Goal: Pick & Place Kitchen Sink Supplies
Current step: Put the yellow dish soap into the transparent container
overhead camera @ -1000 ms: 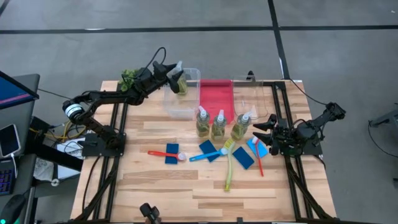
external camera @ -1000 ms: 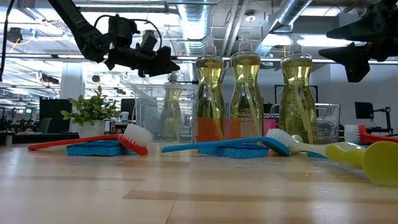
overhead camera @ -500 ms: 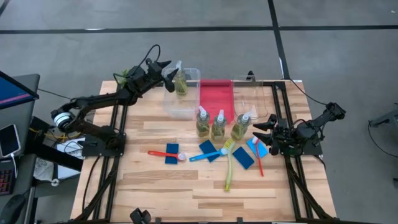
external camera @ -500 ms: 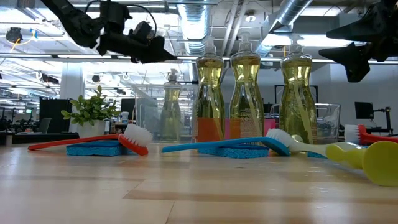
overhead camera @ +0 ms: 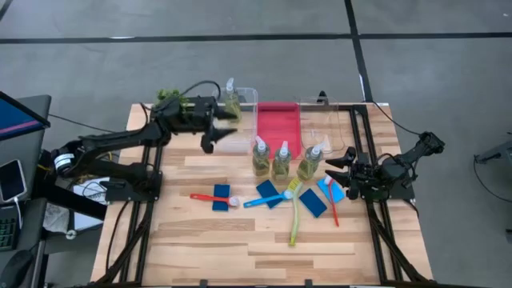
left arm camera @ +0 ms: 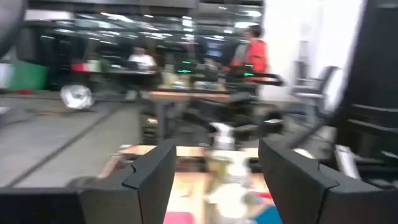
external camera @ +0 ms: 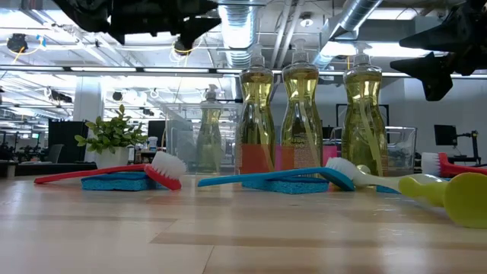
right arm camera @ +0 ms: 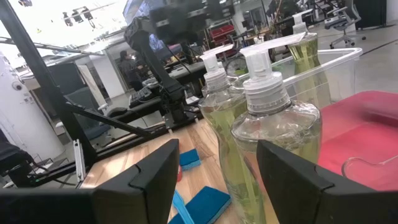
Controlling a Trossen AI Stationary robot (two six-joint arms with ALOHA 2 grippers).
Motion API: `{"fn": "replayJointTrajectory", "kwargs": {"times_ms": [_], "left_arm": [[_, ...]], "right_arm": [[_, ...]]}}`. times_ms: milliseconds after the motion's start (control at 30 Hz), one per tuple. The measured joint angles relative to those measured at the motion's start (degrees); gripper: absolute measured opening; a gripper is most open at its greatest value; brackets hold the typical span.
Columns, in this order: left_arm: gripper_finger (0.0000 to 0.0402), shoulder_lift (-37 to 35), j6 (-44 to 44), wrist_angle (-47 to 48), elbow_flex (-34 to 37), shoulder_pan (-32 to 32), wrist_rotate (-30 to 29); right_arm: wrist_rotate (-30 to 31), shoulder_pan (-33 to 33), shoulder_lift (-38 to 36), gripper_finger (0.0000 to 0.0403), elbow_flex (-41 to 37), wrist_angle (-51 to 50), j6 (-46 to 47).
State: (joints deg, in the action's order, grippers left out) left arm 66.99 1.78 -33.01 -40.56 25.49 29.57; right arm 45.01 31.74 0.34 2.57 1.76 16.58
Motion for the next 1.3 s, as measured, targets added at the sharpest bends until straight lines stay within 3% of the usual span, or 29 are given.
{"fn": "replayJointTrajectory", "kwargs": {"times_ms": [467,767,1300], "left_arm": [[0.0221,8.58,-1.49,1.36,0.02,-8.62,-4.49],[0.0223,13.22,-1.39,1.27,0.04,-9.46,-6.02],[0.0220,13.37,-1.50,0.83,0.04,-10.16,-6.00]], "right_arm": [[0.00,0.01,0.02,0.0209,0.00,-0.04,-0.02],[-0.04,0.01,0.00,0.0209,0.00,-0.02,-0.02],[-0.04,-0.01,0.01,0.0209,0.00,-0.02,-0.02]]}}
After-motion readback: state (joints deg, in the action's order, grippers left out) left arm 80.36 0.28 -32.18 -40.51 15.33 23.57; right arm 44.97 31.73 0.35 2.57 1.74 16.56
